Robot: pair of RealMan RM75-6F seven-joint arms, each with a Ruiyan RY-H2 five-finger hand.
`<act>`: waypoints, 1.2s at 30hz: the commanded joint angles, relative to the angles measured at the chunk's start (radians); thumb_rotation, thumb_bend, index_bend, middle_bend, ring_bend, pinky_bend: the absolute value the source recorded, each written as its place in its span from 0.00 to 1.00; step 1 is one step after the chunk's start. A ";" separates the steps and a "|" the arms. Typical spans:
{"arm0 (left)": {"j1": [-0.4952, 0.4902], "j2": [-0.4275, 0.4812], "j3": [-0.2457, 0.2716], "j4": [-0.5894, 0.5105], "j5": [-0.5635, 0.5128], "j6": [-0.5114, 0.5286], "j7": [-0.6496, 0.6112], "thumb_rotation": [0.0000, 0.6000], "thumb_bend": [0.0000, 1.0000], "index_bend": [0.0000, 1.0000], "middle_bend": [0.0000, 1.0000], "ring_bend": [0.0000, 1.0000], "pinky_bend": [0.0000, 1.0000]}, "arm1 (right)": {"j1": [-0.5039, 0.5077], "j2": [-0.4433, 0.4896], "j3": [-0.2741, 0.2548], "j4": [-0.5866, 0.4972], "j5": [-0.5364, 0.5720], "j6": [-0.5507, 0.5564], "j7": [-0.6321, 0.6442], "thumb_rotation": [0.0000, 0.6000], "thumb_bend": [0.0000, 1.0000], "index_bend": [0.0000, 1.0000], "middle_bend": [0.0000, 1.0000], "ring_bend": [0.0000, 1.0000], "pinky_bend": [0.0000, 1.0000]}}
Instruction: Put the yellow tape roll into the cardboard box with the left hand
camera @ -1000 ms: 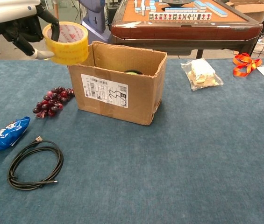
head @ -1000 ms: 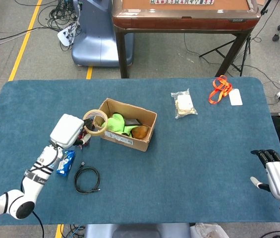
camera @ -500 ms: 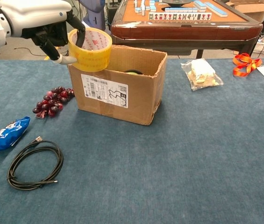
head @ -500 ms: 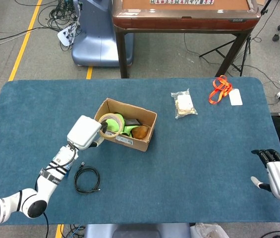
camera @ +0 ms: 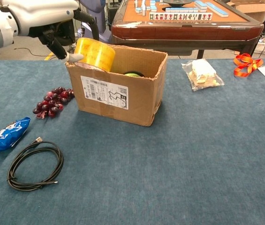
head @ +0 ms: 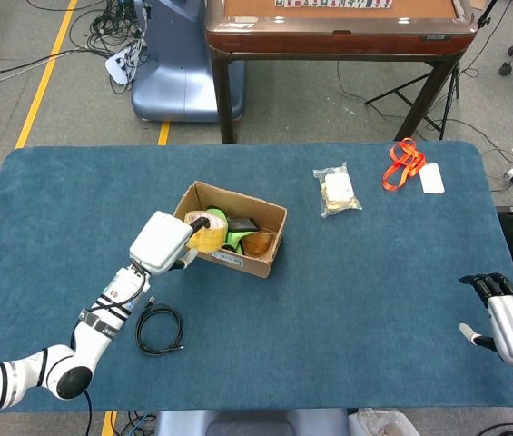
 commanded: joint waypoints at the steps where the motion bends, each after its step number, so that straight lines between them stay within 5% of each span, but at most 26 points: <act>1: -0.001 -0.003 -0.001 -0.001 0.003 0.008 -0.005 1.00 0.37 0.30 1.00 1.00 1.00 | 0.000 0.001 0.000 0.000 0.001 0.000 0.001 1.00 0.08 0.31 0.32 0.22 0.52; 10: 0.009 0.009 0.015 -0.022 0.020 0.039 0.001 1.00 0.37 0.25 1.00 1.00 1.00 | 0.000 0.001 0.000 0.000 0.000 0.000 0.001 1.00 0.08 0.31 0.33 0.22 0.52; 16: 0.050 0.069 0.047 -0.095 0.007 0.061 0.013 1.00 0.37 0.31 1.00 0.99 1.00 | -0.001 0.002 0.000 -0.002 0.000 0.001 -0.001 1.00 0.08 0.31 0.33 0.22 0.52; 22: 0.161 0.196 0.132 -0.214 0.037 0.116 -0.028 1.00 0.37 0.31 0.83 0.85 1.00 | -0.003 0.002 0.002 -0.003 0.001 0.008 -0.007 1.00 0.08 0.31 0.33 0.22 0.52; 27: 0.258 0.274 0.214 -0.258 0.083 0.157 -0.074 1.00 0.36 0.29 0.66 0.53 0.74 | -0.001 -0.006 0.004 0.002 0.008 0.006 -0.018 1.00 0.08 0.31 0.33 0.22 0.52; 36: 0.416 0.275 0.299 -0.196 0.255 0.294 -0.205 1.00 0.35 0.32 0.66 0.48 0.63 | 0.002 -0.025 0.007 0.018 0.024 -0.001 -0.043 1.00 0.08 0.32 0.34 0.22 0.52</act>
